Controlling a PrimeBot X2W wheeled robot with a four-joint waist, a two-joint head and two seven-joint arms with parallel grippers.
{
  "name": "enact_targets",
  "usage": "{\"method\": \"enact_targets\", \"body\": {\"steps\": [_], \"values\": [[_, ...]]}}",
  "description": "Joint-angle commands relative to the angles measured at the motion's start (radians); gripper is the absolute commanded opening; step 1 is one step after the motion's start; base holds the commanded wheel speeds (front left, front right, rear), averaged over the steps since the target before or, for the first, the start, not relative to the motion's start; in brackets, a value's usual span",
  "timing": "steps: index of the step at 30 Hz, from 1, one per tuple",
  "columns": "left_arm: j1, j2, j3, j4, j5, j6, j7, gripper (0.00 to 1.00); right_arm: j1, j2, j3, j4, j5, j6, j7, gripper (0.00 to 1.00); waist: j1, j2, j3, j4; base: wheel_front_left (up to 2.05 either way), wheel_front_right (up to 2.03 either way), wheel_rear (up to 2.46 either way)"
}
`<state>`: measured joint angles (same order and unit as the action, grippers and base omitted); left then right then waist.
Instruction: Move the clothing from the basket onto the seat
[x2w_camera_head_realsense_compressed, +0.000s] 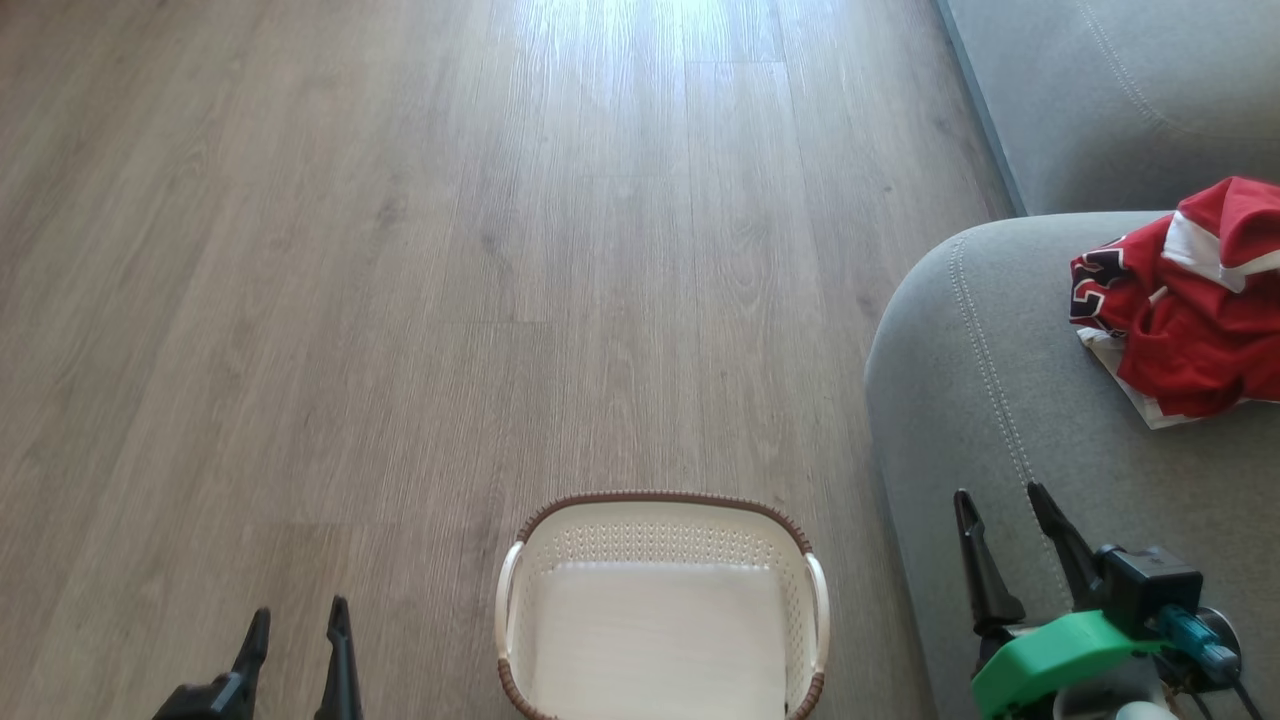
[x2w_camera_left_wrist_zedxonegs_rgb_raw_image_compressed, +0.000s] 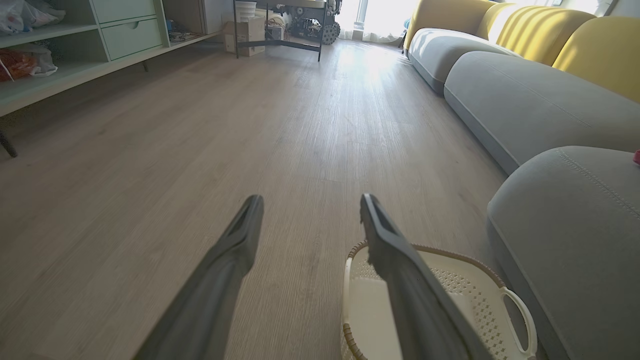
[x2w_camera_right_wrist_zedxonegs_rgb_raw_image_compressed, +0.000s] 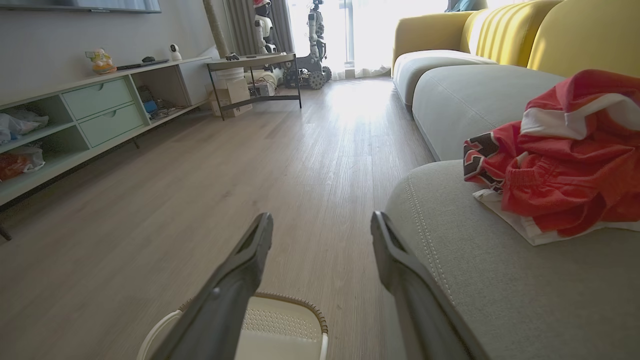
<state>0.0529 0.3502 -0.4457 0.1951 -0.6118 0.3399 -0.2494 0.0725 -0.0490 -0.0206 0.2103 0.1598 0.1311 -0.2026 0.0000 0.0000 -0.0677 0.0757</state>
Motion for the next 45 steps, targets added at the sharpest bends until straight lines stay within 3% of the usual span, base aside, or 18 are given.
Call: {"method": "enact_targets", "body": {"steps": [1, 26, 27, 32, 45], "values": [[-0.055, 0.01, 0.043, -0.021, 0.009, -0.005, -0.012, 1.0, -0.039, -0.001, 0.028, -0.027, 0.01, 0.0, -0.014, 1.0, 0.0, 0.0, -0.001, 0.0, 0.0, 0.0, 0.0], [-0.061, -0.01, 0.052, 0.0, 0.038, -0.023, -0.012, 1.0, -0.047, -0.001, 0.032, -0.005, 0.012, 0.0, -0.027, 1.0, 0.0, 0.0, -0.003, -0.006, 0.0, 0.0, 0.0], [-0.014, -0.023, 0.008, 0.021, 0.026, -0.023, 0.0, 0.0, -0.001, 0.001, 0.008, 0.027, 0.007, 0.0, -0.011, 0.0, 0.0, 0.0, -0.003, -0.006, 0.0, 0.0, 0.0], [0.011, -0.051, -0.006, 0.082, 0.023, -0.024, 0.004, 0.0, 0.025, 0.002, 0.01, 0.104, 0.01, 0.0, -0.007, 0.0, 0.0, 0.0, -0.002, -0.007, 0.0, 0.0, 0.0], [-0.004, -0.074, 0.048, 0.069, -0.076, -0.058, 0.037, 0.0, 0.002, 0.002, -0.002, 0.1, 0.148, 0.0, 0.025, 0.0, 0.0, 0.0, 0.004, -0.013, 0.0, 0.0, 0.0]]}}
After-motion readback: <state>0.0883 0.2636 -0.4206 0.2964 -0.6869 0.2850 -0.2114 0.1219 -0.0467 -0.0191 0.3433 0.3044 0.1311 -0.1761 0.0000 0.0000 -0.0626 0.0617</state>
